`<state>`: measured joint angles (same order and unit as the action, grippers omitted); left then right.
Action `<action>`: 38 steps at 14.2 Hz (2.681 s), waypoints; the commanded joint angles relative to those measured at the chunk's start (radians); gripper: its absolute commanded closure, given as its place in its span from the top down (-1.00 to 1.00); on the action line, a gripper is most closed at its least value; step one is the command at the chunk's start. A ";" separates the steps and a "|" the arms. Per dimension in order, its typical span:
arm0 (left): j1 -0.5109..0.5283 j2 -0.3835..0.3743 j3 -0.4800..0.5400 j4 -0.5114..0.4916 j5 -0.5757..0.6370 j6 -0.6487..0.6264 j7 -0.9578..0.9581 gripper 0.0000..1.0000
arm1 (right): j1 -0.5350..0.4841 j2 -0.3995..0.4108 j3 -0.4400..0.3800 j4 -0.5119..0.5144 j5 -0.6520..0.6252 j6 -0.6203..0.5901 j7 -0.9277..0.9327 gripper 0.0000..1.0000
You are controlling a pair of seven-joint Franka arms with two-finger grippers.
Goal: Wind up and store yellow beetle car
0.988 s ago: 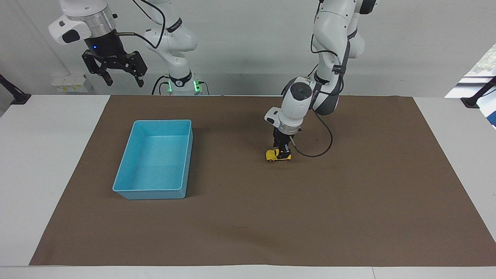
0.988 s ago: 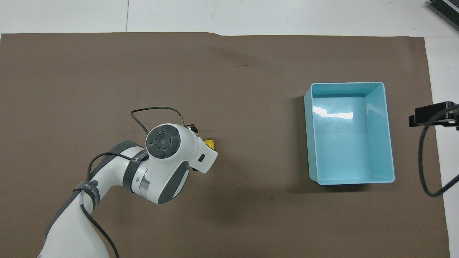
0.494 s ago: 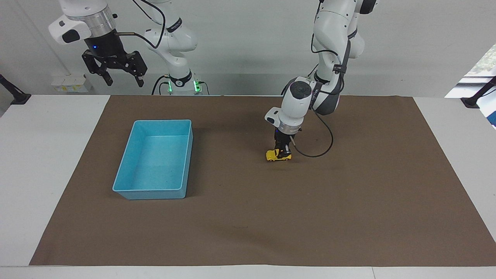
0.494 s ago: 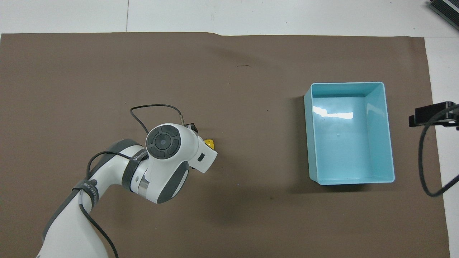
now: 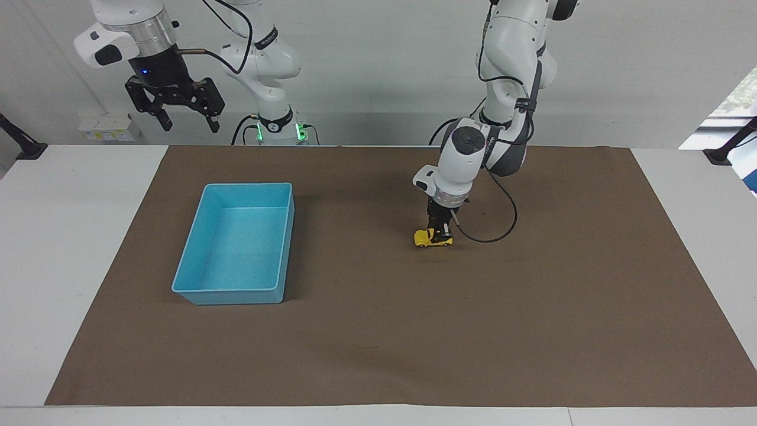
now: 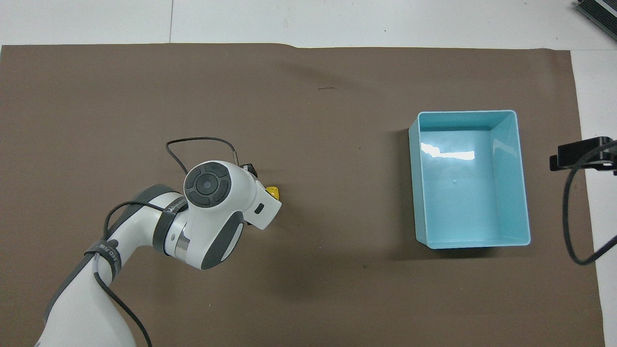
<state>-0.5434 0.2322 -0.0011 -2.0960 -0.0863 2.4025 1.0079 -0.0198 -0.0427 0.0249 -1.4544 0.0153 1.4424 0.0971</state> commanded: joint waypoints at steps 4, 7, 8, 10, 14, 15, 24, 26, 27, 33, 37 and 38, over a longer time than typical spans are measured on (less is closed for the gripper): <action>0.069 0.013 0.009 -0.019 0.022 0.011 0.093 -1.00 | -0.008 -0.016 0.001 -0.009 0.015 -0.014 0.013 1.00; 0.103 0.013 0.009 -0.019 0.022 0.006 0.135 -1.00 | -0.008 -0.016 0.001 -0.009 0.015 -0.014 0.013 1.00; 0.114 0.013 0.009 -0.019 0.022 0.006 0.149 -1.00 | -0.008 -0.014 0.001 -0.009 0.015 -0.014 0.013 1.00; 0.138 0.013 0.009 -0.021 0.022 0.006 0.181 -1.00 | -0.008 -0.014 0.001 -0.009 0.015 -0.016 0.013 1.00; 0.181 0.015 0.009 -0.021 0.022 -0.003 0.236 -1.00 | -0.008 -0.016 0.001 -0.009 0.015 -0.016 0.010 1.00; 0.195 0.016 0.009 -0.021 0.022 -0.003 0.248 -1.00 | -0.008 -0.014 0.001 -0.009 0.017 -0.007 0.012 1.00; 0.273 0.024 0.009 -0.018 0.022 -0.008 0.330 -0.48 | -0.009 -0.014 0.000 -0.009 0.017 -0.005 0.007 1.00; 0.261 0.009 0.006 0.007 0.020 -0.061 0.316 1.00 | -0.008 -0.014 0.000 -0.009 0.018 -0.005 0.010 1.00; 0.263 -0.008 0.007 0.026 0.020 -0.107 0.316 1.00 | -0.008 -0.014 -0.002 -0.009 0.018 -0.005 0.004 1.00; 0.280 -0.105 0.016 0.154 0.020 -0.272 0.194 1.00 | -0.008 -0.014 -0.003 -0.011 0.017 0.000 -0.017 1.00; 0.303 -0.155 0.035 0.180 0.020 -0.278 -0.020 1.00 | -0.020 -0.016 -0.005 -0.014 0.018 -0.002 -0.062 1.00; 0.315 -0.159 0.038 0.197 0.020 -0.295 -0.078 1.00 | -0.020 -0.016 -0.005 -0.017 0.018 -0.002 -0.072 1.00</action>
<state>-0.2565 0.0902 0.0403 -1.9246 -0.0830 2.1454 1.0270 -0.0225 -0.0429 0.0188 -1.4546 0.0153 1.4425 0.0655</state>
